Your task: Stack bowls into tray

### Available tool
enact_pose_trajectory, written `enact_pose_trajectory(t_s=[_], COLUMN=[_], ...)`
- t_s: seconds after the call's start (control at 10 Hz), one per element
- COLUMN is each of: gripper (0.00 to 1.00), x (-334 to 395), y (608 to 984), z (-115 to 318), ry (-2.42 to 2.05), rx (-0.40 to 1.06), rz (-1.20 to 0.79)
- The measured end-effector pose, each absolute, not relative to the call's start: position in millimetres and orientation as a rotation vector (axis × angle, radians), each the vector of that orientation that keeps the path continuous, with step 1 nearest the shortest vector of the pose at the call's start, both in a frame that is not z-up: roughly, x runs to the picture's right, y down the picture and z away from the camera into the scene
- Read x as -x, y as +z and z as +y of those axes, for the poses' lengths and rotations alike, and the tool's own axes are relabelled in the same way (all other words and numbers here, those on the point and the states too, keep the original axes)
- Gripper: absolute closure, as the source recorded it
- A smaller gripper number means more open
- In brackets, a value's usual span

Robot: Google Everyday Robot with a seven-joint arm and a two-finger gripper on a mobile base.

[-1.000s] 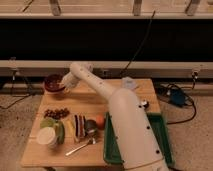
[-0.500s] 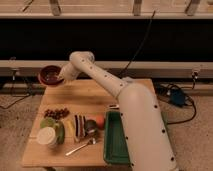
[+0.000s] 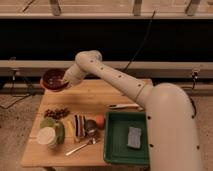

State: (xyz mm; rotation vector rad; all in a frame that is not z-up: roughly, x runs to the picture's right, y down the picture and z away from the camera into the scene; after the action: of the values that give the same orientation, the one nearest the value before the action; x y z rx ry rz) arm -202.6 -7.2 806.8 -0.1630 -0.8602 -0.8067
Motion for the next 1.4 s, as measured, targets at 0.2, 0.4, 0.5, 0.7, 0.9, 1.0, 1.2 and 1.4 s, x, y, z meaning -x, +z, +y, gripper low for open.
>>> enact_pose_trajectory(t_s=[0.2, 0.4, 0.5, 0.7, 0.9, 1.0, 1.2, 1.4], gripper=[1.0, 1.0, 1.0, 1.0, 1.0, 1.0, 1.0, 1.0], x=[167.5, 122.4, 104.6, 70.7, 38.6, 18.0, 3.2, -19.0], y=[790.3, 773.9, 766.2, 747.4, 728.8, 714.6, 694.8, 668.8], z=[5.4, 19.3, 25.2, 39.5, 53.1, 61.8, 73.2, 99.1], ry=[-0.775, -0.727, -0.706, -0.668, -0.63, -0.607, -0.588, -0.537], rx=[0.19, 0.218, 0.229, 0.257, 0.284, 0.304, 0.331, 0.364], rz=[-0.83, -0.783, -0.761, -0.717, -0.675, -0.646, -0.613, -0.56])
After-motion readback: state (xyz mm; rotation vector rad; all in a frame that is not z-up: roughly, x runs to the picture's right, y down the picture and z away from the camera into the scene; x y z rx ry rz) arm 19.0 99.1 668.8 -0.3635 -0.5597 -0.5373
